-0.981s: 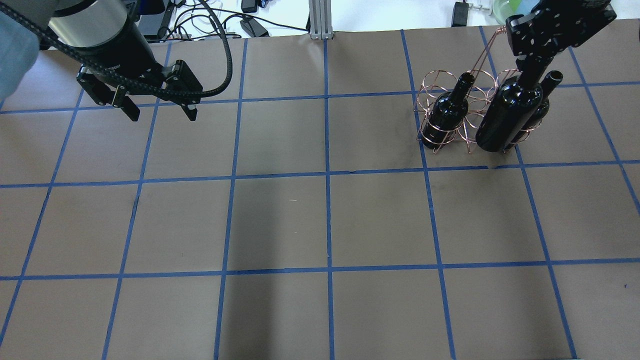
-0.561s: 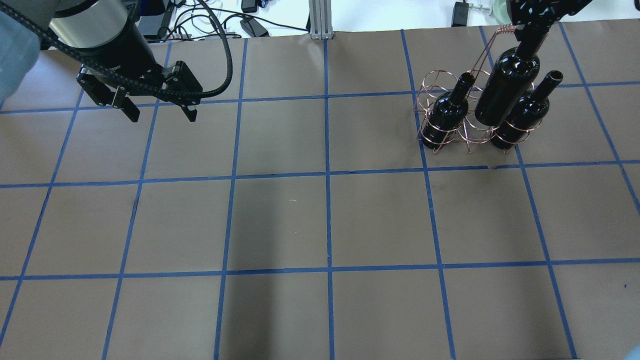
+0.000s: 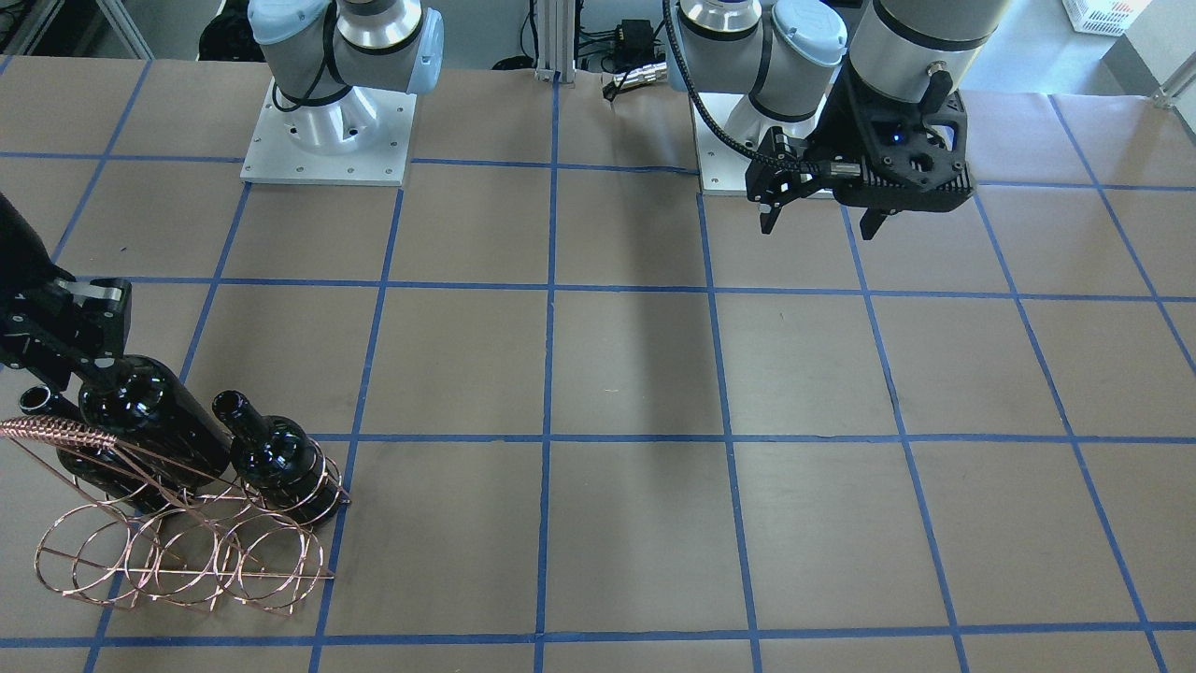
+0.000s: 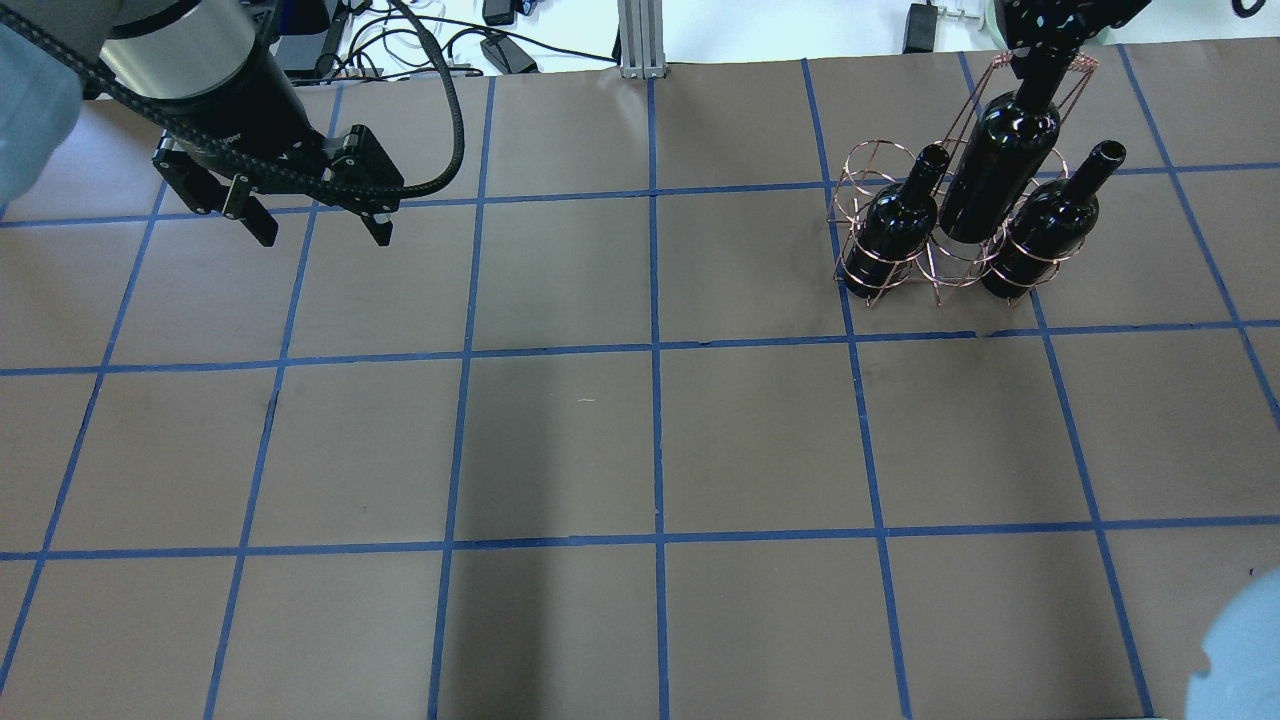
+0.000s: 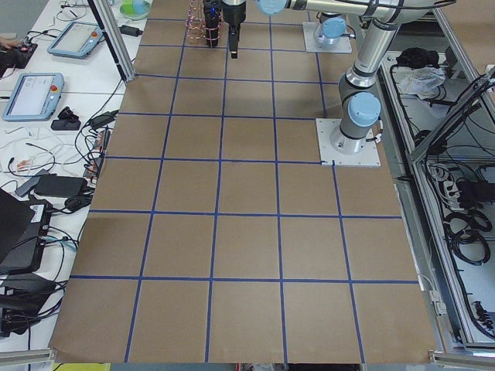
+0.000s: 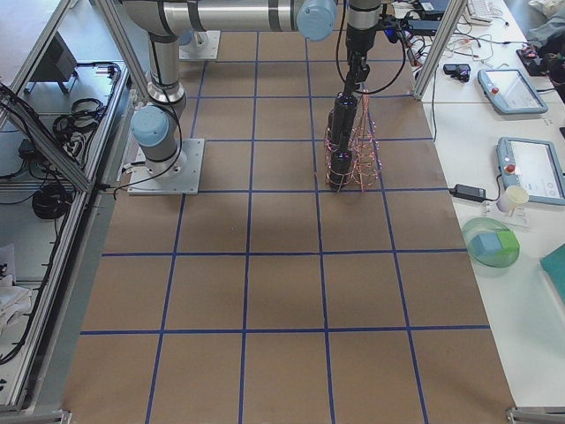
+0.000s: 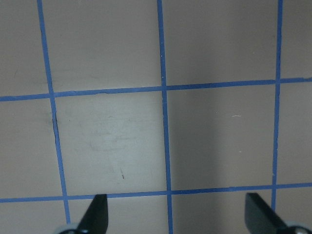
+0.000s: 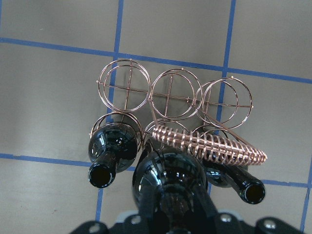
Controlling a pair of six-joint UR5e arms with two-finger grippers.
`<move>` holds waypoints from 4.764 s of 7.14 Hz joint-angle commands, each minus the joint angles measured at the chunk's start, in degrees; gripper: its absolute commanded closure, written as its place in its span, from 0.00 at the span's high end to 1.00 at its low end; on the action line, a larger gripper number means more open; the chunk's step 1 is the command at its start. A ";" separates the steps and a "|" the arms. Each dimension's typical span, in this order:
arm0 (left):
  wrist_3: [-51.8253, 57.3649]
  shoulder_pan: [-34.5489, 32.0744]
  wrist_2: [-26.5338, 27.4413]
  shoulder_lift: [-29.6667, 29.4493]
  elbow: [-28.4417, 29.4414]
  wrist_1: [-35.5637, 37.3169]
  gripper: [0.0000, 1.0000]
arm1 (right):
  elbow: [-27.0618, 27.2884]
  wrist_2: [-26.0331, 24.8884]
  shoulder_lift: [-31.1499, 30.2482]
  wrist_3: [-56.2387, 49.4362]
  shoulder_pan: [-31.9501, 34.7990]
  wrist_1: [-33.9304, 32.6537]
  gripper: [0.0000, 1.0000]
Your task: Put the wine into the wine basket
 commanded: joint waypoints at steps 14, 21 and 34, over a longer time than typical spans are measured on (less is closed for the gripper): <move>-0.51 -0.06 1.91 0.03 -0.54 0.23 1.00 | 13.33 0.07 2.58 -4.19 -0.30 -12.19 0.12; -0.77 0.03 1.65 0.03 -0.54 0.14 1.00 | 12.72 -0.63 -10.57 -1.66 0.14 -0.39 0.71; -0.68 -0.06 0.77 0.55 0.16 1.80 1.00 | 17.38 -0.02 -17.54 18.48 12.01 -2.09 1.00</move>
